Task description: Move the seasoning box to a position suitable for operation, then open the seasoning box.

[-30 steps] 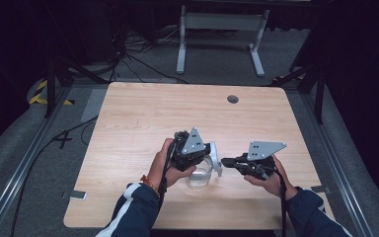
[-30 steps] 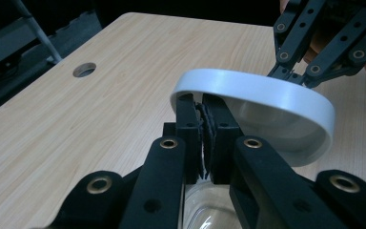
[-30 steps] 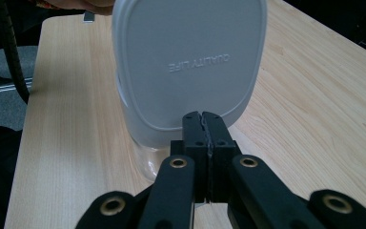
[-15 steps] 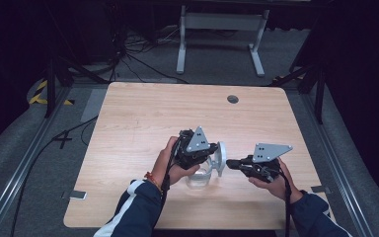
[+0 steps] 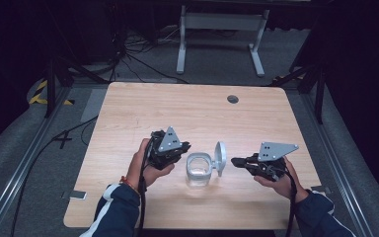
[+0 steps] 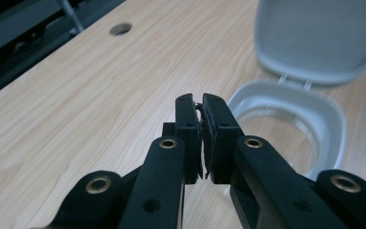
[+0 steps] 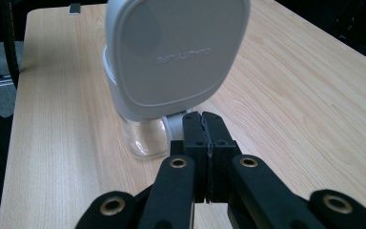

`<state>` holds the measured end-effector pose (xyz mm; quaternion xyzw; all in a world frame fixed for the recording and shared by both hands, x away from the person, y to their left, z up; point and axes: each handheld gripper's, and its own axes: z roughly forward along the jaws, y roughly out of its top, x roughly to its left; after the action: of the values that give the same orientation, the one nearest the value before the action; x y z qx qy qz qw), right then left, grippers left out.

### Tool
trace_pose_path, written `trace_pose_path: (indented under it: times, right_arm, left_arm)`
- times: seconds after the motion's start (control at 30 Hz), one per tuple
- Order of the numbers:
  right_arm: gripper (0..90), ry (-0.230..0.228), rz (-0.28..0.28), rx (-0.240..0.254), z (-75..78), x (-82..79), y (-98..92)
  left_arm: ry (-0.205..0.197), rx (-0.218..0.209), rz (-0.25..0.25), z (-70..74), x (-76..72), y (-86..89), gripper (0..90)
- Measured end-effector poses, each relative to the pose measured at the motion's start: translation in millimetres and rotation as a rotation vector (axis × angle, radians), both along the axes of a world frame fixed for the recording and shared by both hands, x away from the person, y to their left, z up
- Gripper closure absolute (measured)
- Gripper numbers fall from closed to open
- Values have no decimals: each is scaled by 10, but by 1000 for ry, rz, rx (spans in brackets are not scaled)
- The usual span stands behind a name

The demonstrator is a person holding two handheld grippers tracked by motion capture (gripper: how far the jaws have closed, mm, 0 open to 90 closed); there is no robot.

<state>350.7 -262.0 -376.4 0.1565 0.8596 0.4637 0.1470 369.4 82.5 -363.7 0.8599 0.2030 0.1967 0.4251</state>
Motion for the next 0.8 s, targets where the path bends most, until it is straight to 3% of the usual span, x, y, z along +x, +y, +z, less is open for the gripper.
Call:
trace_pose_path:
  times: [0.23,0.43,0.6,0.7,0.8]
  right_arm:
    - [899,1,-6,-13,18,-5,-39]
    - [898,-2,-20,-36,35,-4,-76]
    - [898,2,-40,-66,13,-25,-171]
    - [898,1,-59,-76,0,-44,-245]
    - [897,1,-77,-86,-5,-64,-316]
  left_arm:
    - [18,27,80,-114,-83,370,844]
    - [37,89,146,-267,-140,690,836]
    - [70,110,200,-471,-206,931,830]
    - [88,99,215,-578,-237,1022,826]
    - [98,115,216,-694,-273,1105,817]
